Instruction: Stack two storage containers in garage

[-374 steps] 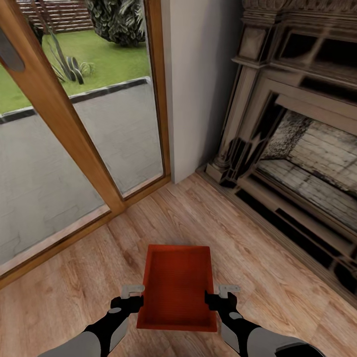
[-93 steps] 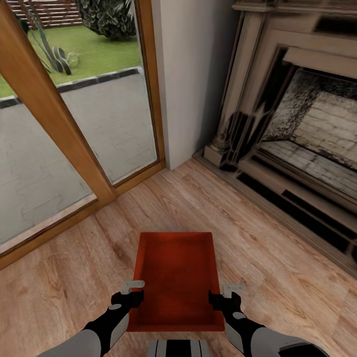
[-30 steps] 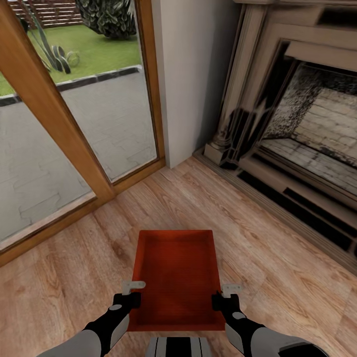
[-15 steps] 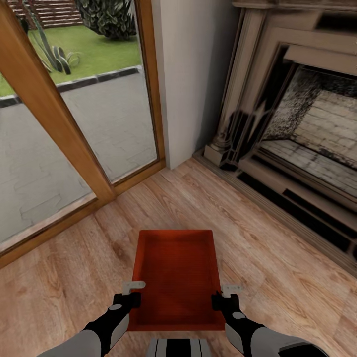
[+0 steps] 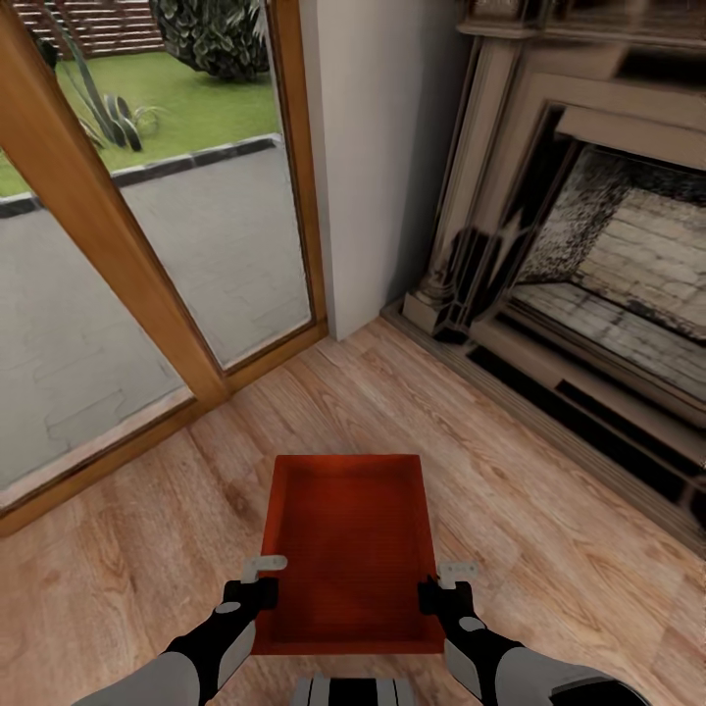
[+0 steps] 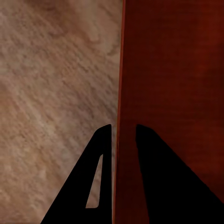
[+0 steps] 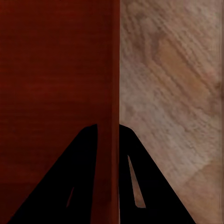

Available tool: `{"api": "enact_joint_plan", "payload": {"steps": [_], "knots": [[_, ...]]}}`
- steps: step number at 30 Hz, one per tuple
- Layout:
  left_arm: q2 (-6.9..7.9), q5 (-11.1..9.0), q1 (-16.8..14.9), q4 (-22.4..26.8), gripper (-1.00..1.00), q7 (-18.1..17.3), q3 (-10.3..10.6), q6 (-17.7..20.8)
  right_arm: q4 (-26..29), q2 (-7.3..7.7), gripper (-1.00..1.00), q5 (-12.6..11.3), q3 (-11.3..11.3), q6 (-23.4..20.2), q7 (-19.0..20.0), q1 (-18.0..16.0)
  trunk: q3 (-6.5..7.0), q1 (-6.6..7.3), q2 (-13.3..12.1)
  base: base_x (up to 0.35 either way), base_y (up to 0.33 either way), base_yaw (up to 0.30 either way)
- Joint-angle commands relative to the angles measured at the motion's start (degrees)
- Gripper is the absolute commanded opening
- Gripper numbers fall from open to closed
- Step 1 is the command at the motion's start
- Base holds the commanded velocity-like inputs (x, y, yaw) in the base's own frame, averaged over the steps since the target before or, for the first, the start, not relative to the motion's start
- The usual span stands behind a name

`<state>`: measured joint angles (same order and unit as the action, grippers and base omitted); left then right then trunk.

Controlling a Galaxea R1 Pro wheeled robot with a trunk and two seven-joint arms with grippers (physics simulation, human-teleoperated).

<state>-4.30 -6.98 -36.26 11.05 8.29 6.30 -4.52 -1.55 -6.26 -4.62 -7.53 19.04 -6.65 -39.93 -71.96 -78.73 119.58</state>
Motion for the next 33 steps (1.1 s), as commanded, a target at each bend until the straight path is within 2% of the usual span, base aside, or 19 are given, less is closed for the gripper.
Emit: {"api": "enact_joint_plan", "payload": {"steps": [1, 33], "knots": [[0.07, -0.1, 0.0, 0.0, -1.00, 0.8, -0.4, -0.3, -0.2, 0.11, -1.00, -1.7, 0.1, 0.5, -0.3, -0.1, 0.15, 0.23, -0.4, 0.000, 0.000, 0.000], [0.20, -0.1, -0.1, 0.1, -1.00, 0.8, -0.5, -0.3, -0.2, -0.16, -1.00, -1.8, 0.2, 0.6, -0.3, -0.1, 5.90, 7.26, -13.2, 0.000, 0.000, 0.000]]}}
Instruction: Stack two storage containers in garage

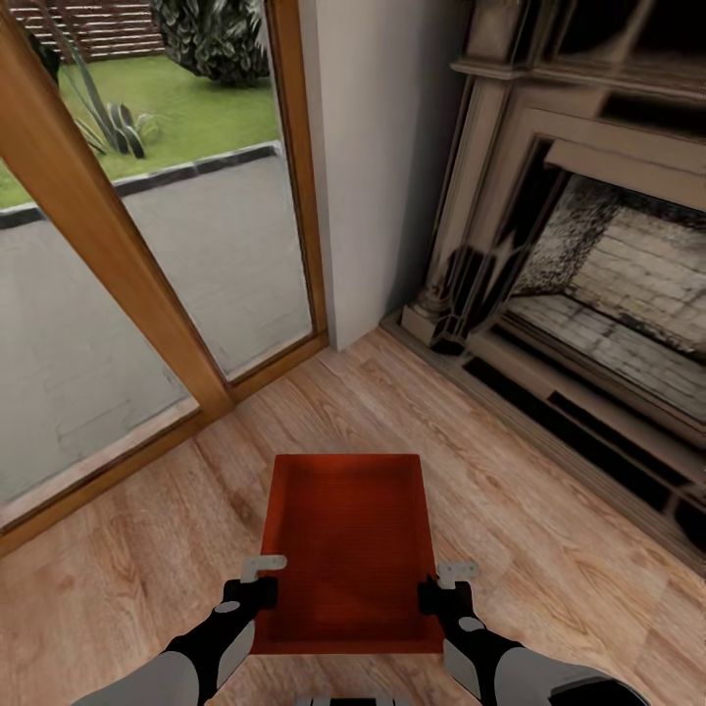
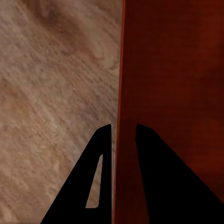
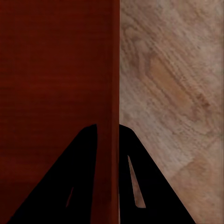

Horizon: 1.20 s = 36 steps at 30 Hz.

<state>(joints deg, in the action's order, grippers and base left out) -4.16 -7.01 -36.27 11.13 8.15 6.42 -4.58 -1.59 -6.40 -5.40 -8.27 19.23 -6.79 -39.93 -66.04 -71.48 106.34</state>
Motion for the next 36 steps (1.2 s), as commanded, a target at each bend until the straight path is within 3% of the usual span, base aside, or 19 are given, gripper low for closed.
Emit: {"api": "enact_joint_plan", "payload": {"steps": [1, 36], "knots": [[0.07, -0.1, 0.0, 0.0, -1.00, 0.9, -0.6, -0.2, -0.2, -0.02, -1.00, -1.0, 1.0, 0.4, -0.2, -0.1, 0.16, 0.23, -0.4, 0.000, 0.000, 0.000], [0.60, -0.2, 0.0, -0.1, -1.00, 0.9, -0.6, -0.2, -0.2, 0.06, -1.00, -1.1, 1.0, 0.5, -0.2, -0.1, 6.44, 7.92, -14.4, 0.000, 0.000, 0.000]]}}
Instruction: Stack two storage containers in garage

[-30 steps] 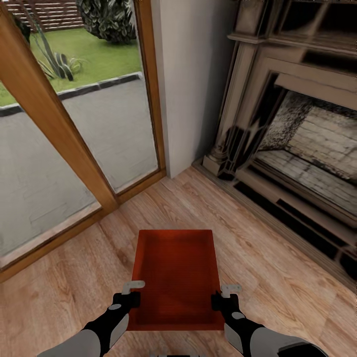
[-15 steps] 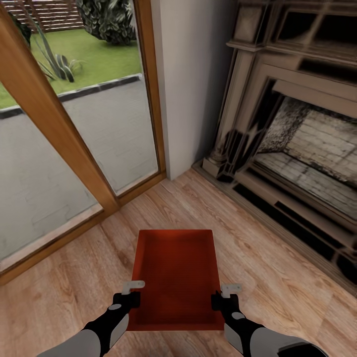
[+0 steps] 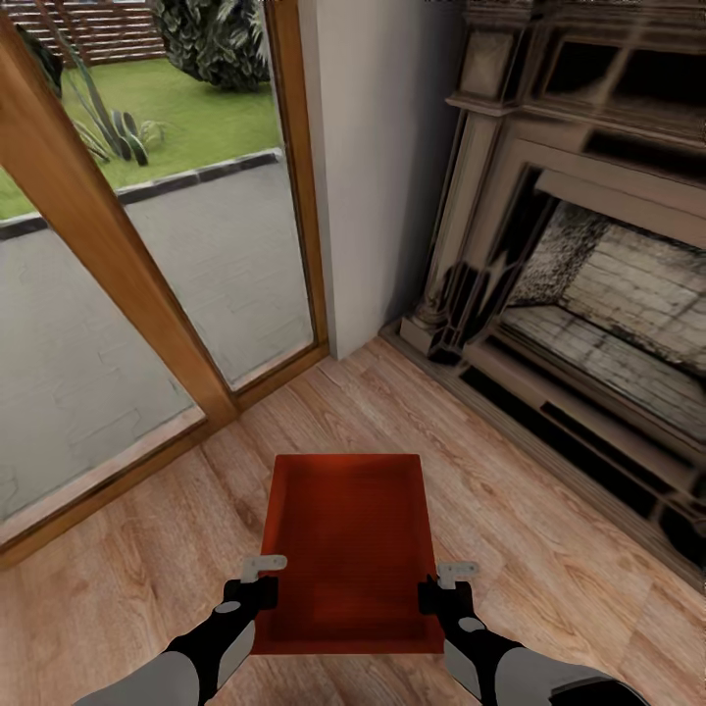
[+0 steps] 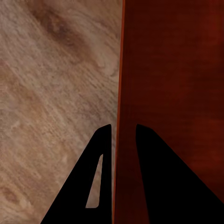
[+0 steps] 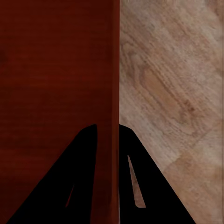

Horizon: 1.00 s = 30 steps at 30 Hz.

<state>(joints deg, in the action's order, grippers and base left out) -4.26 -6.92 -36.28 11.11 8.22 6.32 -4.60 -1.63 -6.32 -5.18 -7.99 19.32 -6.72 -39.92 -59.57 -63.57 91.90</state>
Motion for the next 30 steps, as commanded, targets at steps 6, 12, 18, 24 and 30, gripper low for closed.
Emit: {"api": "enact_joint_plan", "payload": {"steps": [6, 12, 18, 24, 30], "knots": [[0.98, -0.4, 0.0, -0.1, -1.00, 0.8, -0.6, -0.2, -0.1, -0.07, -1.00, -1.3, 0.7, 0.4, -0.5, -0.1, 1.05, 1.33, -2.4, 0.000, 0.000, 0.000], [0.99, -0.4, 0.0, -0.2, -1.00, 0.8, -0.6, -0.2, -0.1, -0.09, -1.00, -1.4, 0.7, 0.4, -0.8, -0.1, 2.13, 2.65, -4.8, 0.000, 0.000, 0.000], [1.02, -0.4, 0.0, -0.2, -1.00, 0.8, -0.6, -0.2, -0.1, -0.11, -1.00, -1.4, 0.7, 0.4, -0.9, -0.1, 3.21, 3.96, -7.2, 0.000, 0.000, 0.000], [1.04, -0.4, 0.0, -0.2, -1.00, 0.8, -0.6, -0.2, -0.1, -0.10, -1.00, -1.3, 0.7, 0.4, -0.9, -0.1, 4.29, 5.28, -9.6, 0.000, 0.000, 0.000], [1.01, -0.4, 0.0, -0.2, -1.00, 0.8, -0.6, -0.2, -0.1, -0.09, -1.00, -1.3, 0.7, 0.5, -0.9, -0.1, 5.36, 6.60, -12.0, 0.000, 0.000, 0.000]]}}
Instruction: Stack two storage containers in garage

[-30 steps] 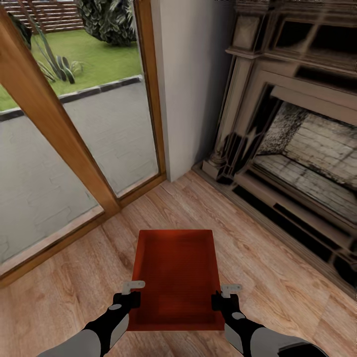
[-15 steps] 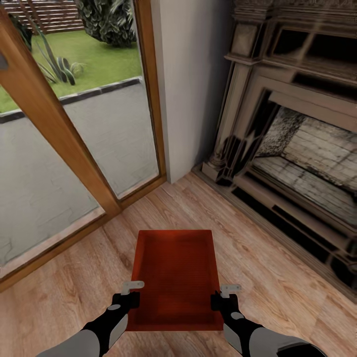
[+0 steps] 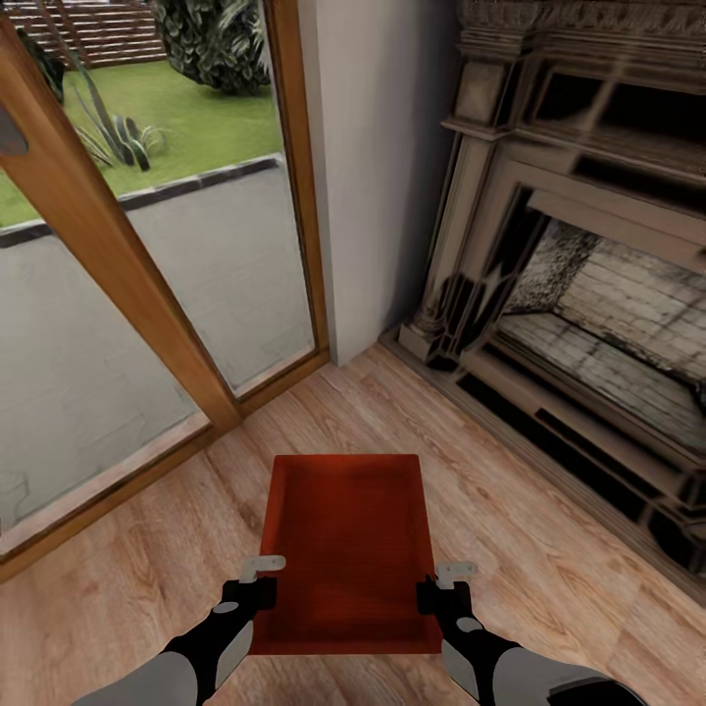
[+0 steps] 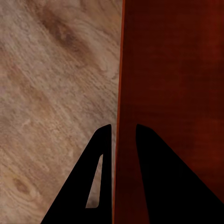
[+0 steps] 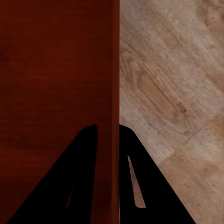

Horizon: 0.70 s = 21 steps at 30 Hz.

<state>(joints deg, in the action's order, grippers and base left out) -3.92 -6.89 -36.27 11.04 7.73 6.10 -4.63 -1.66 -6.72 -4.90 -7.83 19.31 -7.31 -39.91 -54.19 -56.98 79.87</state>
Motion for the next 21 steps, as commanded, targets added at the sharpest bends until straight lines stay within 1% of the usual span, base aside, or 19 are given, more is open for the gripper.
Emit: {"api": "enact_joint_plan", "payload": {"steps": [1, 6, 21], "knots": [[0.67, -0.4, 0.0, -0.1, -1.00, 1.3, -0.4, -0.2, -0.1, 0.30, -1.00, -1.6, 0.5, 0.5, -0.3, -0.1, 0.16, 0.23, -0.4, 0.000, 0.000, 0.000], [0.70, -0.4, 0.0, -0.1, -1.00, 1.3, -0.4, -0.2, -0.1, 0.30, -1.00, -1.6, 0.5, 0.5, -0.3, -0.1, 1.11, 1.33, -2.4, 0.000, 0.000, 0.000], [0.67, -0.4, 0.0, 0.0, -1.00, 1.3, -0.4, -0.2, -0.1, 0.30, -1.00, -1.6, 0.5, 0.6, -0.3, -0.1, 5.13, 4.62, -8.4, 0.000, 0.000, 0.000]]}}
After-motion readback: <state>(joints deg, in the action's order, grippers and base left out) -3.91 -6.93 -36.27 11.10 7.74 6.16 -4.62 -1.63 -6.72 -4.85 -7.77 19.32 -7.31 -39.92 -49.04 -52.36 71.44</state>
